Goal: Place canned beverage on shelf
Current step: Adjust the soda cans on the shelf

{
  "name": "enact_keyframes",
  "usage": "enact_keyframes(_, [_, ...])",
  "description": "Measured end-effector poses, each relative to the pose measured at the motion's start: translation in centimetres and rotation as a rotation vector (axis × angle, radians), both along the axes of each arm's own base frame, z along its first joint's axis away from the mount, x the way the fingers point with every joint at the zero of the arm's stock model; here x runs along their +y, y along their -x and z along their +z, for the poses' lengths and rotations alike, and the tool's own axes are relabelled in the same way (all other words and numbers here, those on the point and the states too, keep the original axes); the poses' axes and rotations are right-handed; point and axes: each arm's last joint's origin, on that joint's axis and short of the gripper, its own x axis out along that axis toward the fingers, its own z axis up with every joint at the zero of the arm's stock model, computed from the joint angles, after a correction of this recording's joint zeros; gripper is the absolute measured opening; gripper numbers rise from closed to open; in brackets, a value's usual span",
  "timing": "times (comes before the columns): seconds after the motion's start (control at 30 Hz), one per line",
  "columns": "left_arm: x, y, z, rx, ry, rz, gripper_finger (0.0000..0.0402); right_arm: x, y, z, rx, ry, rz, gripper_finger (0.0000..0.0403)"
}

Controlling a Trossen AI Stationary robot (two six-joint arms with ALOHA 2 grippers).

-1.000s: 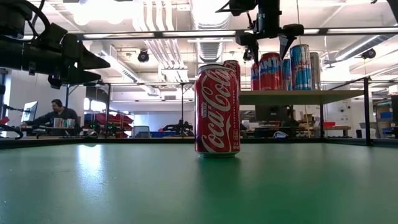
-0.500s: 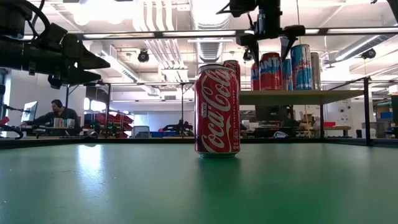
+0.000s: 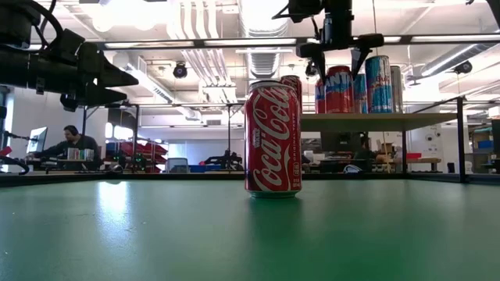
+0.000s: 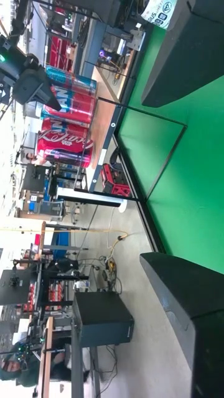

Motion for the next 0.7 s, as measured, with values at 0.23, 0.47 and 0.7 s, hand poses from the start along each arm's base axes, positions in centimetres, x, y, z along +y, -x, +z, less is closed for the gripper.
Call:
enact_keyframes(0.23, [0.0, 0.0, 0.0, 0.0, 0.0, 0.0, 0.0386, 0.1, 0.0, 0.0, -0.003, -0.013, 0.001, 0.0301])
enact_keyframes(0.47, [0.0, 0.0, 0.0, 0.0, 0.0, 0.0, 0.0386, 0.6, -0.1, 0.0, -0.008, -0.045, 0.027, 0.0311])
enact_keyframes(0.7, [0.0, 0.0, 0.0, 0.0, 0.0, 0.0, 0.0386, 1.7, -0.3, 0.3, -0.015, -0.06, 0.058, 0.031])
